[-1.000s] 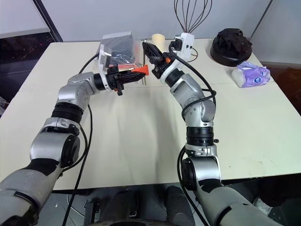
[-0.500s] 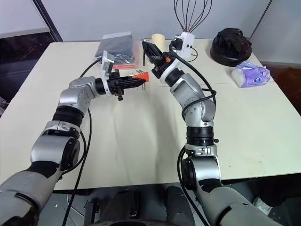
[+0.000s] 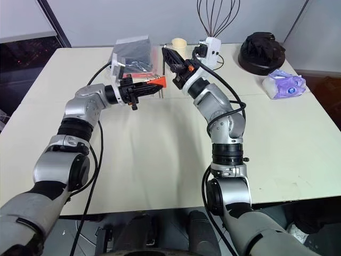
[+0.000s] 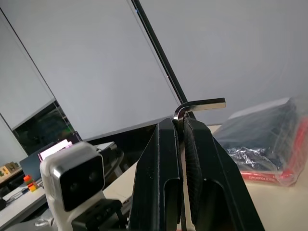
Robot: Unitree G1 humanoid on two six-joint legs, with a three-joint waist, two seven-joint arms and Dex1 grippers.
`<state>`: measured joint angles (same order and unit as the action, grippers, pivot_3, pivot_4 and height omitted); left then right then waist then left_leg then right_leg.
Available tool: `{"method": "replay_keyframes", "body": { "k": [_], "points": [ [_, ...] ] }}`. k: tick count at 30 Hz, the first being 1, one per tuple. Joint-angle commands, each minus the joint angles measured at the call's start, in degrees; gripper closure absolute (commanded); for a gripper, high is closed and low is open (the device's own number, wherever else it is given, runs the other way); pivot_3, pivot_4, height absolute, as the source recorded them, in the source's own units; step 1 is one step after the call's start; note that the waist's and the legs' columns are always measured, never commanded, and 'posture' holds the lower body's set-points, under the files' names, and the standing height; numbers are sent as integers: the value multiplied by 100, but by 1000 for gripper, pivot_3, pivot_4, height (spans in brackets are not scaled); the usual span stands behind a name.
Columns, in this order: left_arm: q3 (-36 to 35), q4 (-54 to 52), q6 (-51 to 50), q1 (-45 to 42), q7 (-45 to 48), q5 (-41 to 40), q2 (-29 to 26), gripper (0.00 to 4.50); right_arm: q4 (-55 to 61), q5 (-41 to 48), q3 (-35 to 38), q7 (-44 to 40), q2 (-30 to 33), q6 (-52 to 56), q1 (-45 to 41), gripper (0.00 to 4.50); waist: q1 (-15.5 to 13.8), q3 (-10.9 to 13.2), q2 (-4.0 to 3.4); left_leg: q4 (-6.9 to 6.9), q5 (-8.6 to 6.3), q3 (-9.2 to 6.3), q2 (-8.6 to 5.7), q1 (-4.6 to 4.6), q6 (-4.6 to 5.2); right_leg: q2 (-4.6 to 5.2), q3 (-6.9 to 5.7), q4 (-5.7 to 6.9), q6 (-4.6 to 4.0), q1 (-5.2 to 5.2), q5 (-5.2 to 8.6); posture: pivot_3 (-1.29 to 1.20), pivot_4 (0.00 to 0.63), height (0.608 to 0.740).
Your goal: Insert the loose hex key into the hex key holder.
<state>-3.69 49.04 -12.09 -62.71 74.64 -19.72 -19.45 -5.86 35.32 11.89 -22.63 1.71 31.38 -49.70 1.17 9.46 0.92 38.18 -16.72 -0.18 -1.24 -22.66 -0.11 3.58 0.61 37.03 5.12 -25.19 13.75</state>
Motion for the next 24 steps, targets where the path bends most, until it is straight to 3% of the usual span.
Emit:
{"method": "replay_keyframes", "body": {
  "k": [1,24],
  "points": [
    [-144,-93,79,-201,-20,-79,-17,4500,100,74,-12,-56,21,-137,-14,4466,0,0,0,0,0,0,0,0,0,0,0,0,0,0,0,0,150,740],
    [-187,-31,105,-364,-71,-74,37,4500,133,85,-147,-125,5,-125,176,4466,0,0,0,0,0,1,1,-1,0,-1,0,1,0,-1,0,0,150,740]
  ]
}}
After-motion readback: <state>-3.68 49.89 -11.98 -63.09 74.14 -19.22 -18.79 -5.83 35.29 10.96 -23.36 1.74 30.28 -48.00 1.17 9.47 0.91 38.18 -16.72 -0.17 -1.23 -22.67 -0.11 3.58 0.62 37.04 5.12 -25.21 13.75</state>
